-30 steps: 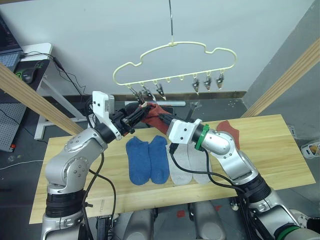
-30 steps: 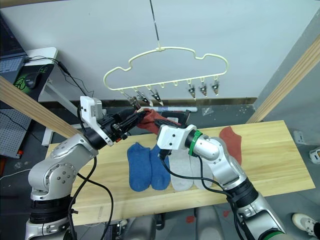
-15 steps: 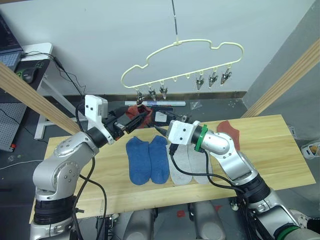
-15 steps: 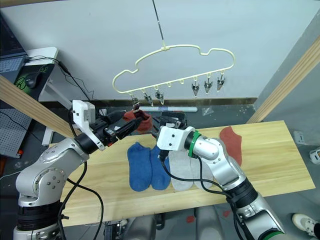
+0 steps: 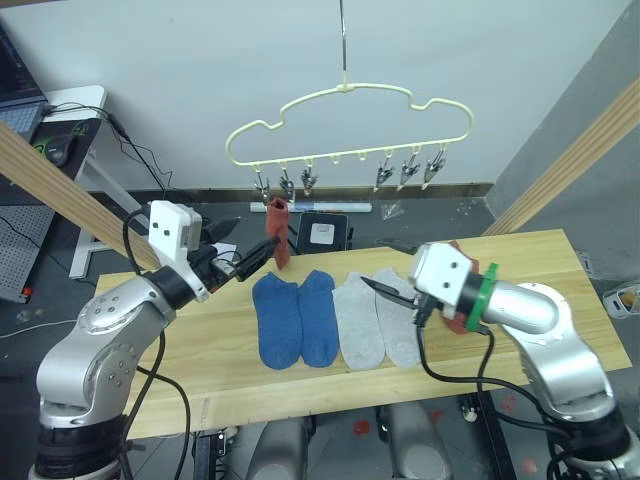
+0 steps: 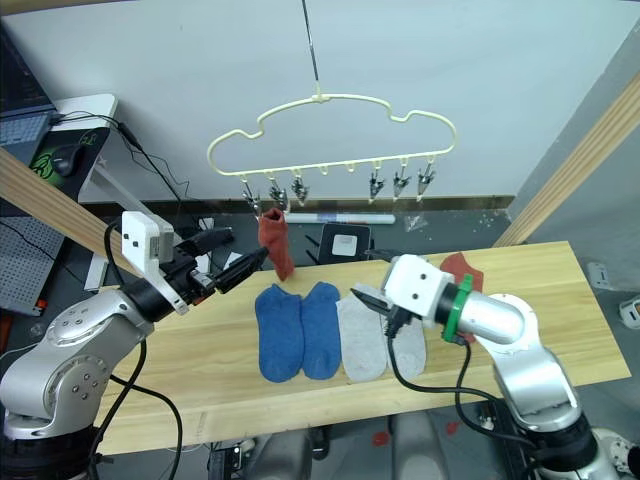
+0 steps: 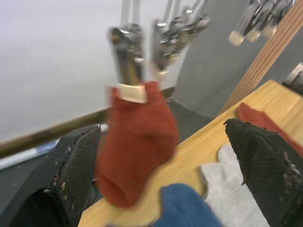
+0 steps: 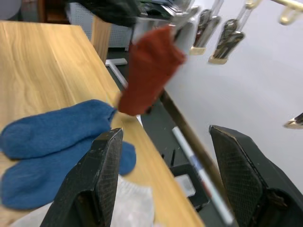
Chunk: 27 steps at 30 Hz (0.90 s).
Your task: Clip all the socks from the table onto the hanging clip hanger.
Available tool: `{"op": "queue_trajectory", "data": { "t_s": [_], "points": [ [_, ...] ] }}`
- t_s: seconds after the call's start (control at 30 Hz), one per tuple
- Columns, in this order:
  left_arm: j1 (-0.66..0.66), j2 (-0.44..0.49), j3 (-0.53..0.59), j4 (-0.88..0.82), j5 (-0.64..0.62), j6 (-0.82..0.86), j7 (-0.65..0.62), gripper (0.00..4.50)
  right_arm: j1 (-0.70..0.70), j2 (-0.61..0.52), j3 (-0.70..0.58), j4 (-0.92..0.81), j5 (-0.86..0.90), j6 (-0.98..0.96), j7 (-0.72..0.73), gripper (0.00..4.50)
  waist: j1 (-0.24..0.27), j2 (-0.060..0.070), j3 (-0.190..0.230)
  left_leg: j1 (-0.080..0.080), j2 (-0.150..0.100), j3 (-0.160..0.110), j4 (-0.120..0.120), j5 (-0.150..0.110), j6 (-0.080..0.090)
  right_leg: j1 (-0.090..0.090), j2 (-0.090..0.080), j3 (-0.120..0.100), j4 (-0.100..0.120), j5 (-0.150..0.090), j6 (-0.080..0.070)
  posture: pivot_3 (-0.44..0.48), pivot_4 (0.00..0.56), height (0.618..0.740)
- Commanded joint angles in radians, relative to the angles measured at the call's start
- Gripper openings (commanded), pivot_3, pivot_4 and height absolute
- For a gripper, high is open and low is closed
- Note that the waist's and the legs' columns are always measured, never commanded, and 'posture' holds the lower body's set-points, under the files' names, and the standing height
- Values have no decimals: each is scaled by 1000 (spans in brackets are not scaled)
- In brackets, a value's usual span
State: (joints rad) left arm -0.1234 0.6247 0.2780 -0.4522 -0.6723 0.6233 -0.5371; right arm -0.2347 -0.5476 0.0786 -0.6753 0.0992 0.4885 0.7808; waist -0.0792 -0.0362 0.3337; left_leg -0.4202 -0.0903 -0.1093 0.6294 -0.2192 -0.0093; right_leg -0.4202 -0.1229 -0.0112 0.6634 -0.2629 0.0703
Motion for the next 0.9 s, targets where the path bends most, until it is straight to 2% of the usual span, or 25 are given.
{"op": "queue_trajectory", "data": {
  "t_s": [0.03,0.17,0.3,0.57,0.77,0.9],
  "points": [
    [25,7,34,-64,0,-26,-4,4500,32,-19,-104,-102,97,72,-9,3024,3,0,0,0,0,0,0,0,0,0,0,0,0,0,0,-140,346,740],
    [79,-3,29,-112,24,-47,13,4500,67,-55,-194,-131,168,112,-11,3024,4,0,0,-1,0,0,0,0,0,0,0,0,-1,0,0,-147,340,740],
    [107,-30,-4,-142,66,-84,34,4500,72,-91,-229,-125,216,115,-12,3024,6,0,0,-1,0,0,0,0,0,0,0,0,-1,0,0,-146,322,740],
    [56,-154,-104,-134,206,-176,155,4500,39,-117,-232,-81,264,90,-26,3024,20,-1,-3,-1,0,1,1,0,0,0,0,-1,0,0,0,-152,278,740],
    [23,-223,-172,-108,268,-233,175,4500,29,-125,-235,-76,270,83,-39,3024,23,-1,-6,-1,-2,1,2,0,0,0,2,-1,0,2,1,-170,255,740],
    [-5,-255,-204,-65,307,-273,182,3665,30,-133,-245,-78,279,87,-48,3069,22,-2,-10,-1,-2,1,3,0,0,1,2,-1,0,3,1,-186,244,740]
  ]
}}
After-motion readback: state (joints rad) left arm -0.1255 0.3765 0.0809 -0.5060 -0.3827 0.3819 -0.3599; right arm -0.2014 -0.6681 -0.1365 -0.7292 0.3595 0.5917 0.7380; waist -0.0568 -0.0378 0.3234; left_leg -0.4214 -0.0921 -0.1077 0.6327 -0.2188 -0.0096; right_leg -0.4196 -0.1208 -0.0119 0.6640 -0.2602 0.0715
